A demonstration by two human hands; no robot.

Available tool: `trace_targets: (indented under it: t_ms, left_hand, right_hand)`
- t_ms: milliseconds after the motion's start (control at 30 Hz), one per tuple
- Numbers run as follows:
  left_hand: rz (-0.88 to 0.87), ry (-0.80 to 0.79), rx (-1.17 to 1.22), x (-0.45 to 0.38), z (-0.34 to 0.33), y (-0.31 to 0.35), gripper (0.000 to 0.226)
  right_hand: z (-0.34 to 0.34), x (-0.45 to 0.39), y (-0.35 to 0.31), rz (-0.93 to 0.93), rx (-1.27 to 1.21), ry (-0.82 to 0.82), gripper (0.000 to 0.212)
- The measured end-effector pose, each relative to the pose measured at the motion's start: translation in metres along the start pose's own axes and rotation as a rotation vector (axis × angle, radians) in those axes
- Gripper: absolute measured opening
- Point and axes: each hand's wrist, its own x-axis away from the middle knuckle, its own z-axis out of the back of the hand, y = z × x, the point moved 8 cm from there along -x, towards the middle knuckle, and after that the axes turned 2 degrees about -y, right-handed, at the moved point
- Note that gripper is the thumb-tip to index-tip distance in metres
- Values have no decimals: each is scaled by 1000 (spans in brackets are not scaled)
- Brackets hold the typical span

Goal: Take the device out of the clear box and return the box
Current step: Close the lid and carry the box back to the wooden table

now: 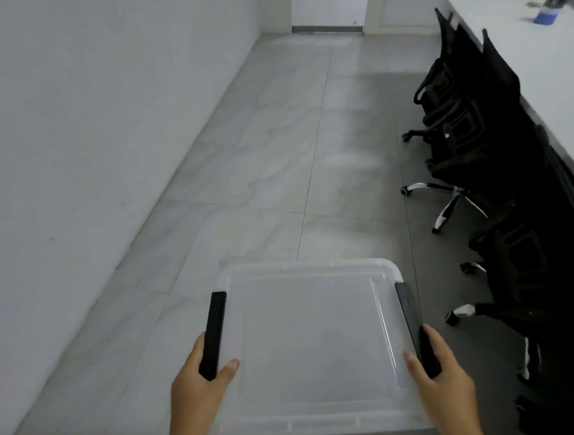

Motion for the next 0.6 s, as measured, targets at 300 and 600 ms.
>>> trace_targets:
  t_ms: [300, 600]
  left_hand:
    - [78, -64, -33, -252, -28, 82, 67]
    - [-76, -160, -87, -495, -71, 251, 64]
  right_hand:
    - [-95, -195, -113, -133, 26, 61, 56]
    - [-133, -384, -269, -136, -64, 210, 55]
